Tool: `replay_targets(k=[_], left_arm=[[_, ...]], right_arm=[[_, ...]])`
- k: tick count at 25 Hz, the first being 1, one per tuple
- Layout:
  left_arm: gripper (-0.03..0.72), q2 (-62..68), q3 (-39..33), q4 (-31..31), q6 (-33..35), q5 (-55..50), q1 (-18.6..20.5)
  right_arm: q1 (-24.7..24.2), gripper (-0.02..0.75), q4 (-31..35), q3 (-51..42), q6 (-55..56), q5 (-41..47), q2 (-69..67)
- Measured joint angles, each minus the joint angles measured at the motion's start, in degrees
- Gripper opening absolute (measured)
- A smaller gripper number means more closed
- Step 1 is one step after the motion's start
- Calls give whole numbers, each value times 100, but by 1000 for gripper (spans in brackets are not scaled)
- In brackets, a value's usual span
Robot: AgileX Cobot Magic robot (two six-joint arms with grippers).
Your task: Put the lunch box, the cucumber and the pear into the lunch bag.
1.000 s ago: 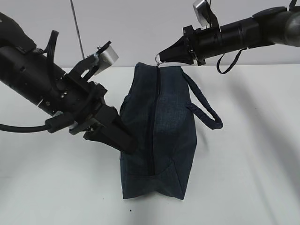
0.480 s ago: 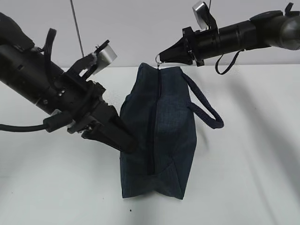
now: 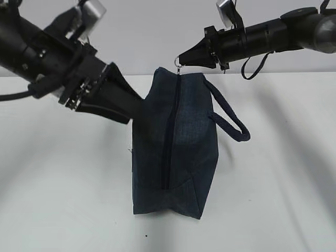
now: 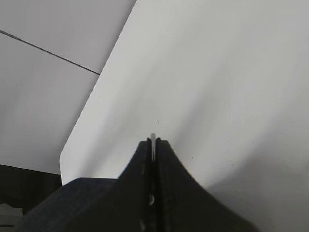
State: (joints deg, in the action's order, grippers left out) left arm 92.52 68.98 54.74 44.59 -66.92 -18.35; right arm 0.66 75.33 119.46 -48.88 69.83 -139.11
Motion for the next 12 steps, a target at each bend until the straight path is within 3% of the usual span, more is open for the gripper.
replay_targets(k=[6,12], left_arm=[[443,-47,145,790,-6,1473,192],[443,444,653,950,-7,2150,128]], right_arm=[[0,6,0,4,0,-4,-14],[0,6,10,4,10,-4,-14]])
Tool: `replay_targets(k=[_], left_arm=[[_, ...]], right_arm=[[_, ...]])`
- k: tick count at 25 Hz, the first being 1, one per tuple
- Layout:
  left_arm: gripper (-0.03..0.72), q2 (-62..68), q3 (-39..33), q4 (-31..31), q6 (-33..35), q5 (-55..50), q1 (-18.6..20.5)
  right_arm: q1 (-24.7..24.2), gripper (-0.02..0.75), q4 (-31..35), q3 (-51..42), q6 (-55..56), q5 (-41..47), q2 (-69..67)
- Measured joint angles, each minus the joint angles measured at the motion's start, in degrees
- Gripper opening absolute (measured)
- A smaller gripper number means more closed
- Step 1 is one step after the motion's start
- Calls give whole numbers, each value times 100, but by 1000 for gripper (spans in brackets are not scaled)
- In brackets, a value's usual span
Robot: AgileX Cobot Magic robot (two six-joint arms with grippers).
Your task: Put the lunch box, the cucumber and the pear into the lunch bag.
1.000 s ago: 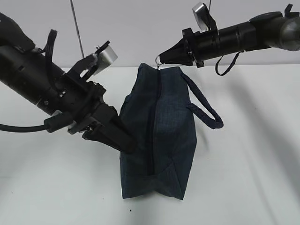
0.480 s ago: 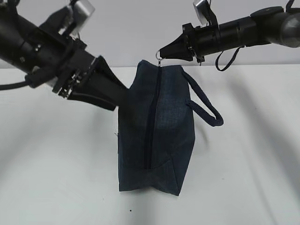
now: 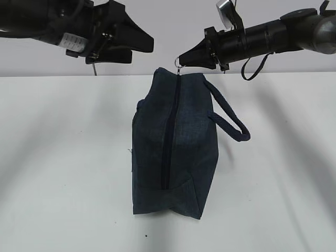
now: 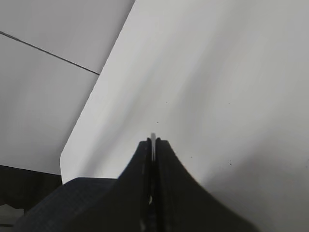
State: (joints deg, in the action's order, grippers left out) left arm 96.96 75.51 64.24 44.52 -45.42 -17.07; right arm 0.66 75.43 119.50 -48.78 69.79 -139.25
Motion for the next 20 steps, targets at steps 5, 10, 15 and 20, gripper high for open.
replay_targets(k=[5,10,15,20], left_arm=[[443,765,632,-18,-10,-25,-68],[443,1440,1161,-126,-10,-40,-194],[370,1793,1360,-514,-372,-26,-309],[51,1808,1380,-775,-672,-125,-315]], right_arm=[[0,6,0,0,0,0,0],[0,6,0,0,0,0,0],[0,6,-11,0,0,-9,0],[0,6,-11,0,0,-31,0]])
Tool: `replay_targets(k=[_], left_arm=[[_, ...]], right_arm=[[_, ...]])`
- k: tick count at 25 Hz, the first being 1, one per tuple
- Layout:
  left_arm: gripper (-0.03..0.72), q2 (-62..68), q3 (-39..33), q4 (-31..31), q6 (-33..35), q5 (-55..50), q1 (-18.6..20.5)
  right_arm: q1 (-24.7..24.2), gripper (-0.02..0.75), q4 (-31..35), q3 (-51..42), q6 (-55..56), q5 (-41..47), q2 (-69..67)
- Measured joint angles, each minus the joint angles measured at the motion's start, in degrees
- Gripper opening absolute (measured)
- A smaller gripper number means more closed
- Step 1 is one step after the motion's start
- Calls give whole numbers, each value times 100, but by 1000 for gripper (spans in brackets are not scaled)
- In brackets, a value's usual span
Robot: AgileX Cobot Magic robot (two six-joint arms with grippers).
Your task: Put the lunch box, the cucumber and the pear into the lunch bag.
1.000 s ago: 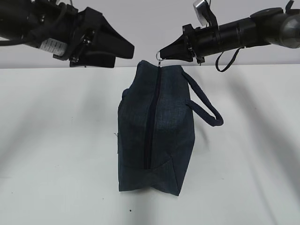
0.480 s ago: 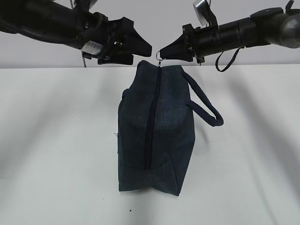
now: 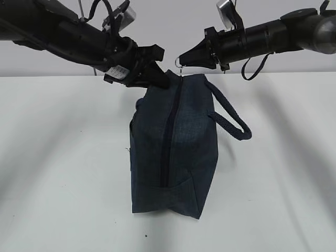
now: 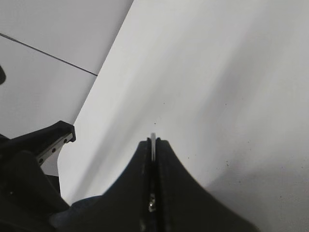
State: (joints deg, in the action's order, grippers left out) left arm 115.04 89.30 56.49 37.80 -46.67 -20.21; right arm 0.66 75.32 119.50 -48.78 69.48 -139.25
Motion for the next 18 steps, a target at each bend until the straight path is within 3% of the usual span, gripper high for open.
replay_targets(k=[3,18], left_arm=[[16,0,29,-5,-4,-95,0],[13,-525,29,-179,530,-498,0]], right_arm=[[0,6,-69,0,0,-7,0],[-109,6,-436,27,-2,192,-12]])
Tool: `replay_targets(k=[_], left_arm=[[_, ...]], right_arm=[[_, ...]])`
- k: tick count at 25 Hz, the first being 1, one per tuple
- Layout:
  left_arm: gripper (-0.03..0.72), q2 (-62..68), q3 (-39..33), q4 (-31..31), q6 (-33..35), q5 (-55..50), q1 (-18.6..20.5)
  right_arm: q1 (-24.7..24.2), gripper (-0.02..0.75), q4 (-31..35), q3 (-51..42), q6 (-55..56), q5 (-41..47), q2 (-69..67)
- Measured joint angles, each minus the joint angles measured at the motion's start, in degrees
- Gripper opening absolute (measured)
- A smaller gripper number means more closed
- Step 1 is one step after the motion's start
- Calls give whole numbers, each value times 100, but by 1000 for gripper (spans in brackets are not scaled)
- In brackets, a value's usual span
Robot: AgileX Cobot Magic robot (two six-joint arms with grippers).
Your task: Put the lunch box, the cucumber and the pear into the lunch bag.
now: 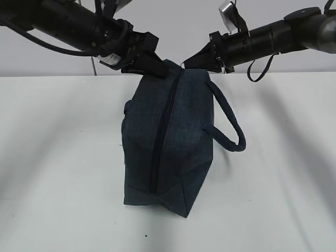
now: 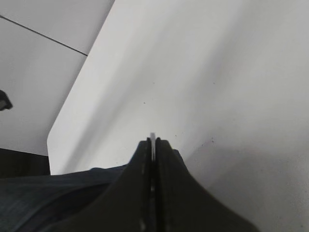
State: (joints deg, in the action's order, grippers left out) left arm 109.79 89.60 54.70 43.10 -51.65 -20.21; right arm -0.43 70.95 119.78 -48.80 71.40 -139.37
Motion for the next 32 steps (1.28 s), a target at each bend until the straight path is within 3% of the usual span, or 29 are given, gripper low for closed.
replay_targets(k=[6,18,20,24,26,28,32], left_arm=[[13,-127,0,441,344,-318,5],[13,-111,-5,488,411,-153,5],[13,-52,-5,500,416,-33,5],[27,140,-5,657,416,336,5],[53,229,-5,728,416,519,5],[119,283,-5,757,416,657,5],[388,328,-5,722,416,797,15]], right_arm=[[-27,6,-389,0,80,-24,0],[-27,13,-512,22,203,-52,0],[-27,68,-498,22,130,-141,0],[-55,321,-489,102,-9,-181,-11],[-55,421,-514,226,-34,-181,-11],[-55,456,-592,383,-34,-181,-11],[-55,472,-1249,909,398,-181,-11]])
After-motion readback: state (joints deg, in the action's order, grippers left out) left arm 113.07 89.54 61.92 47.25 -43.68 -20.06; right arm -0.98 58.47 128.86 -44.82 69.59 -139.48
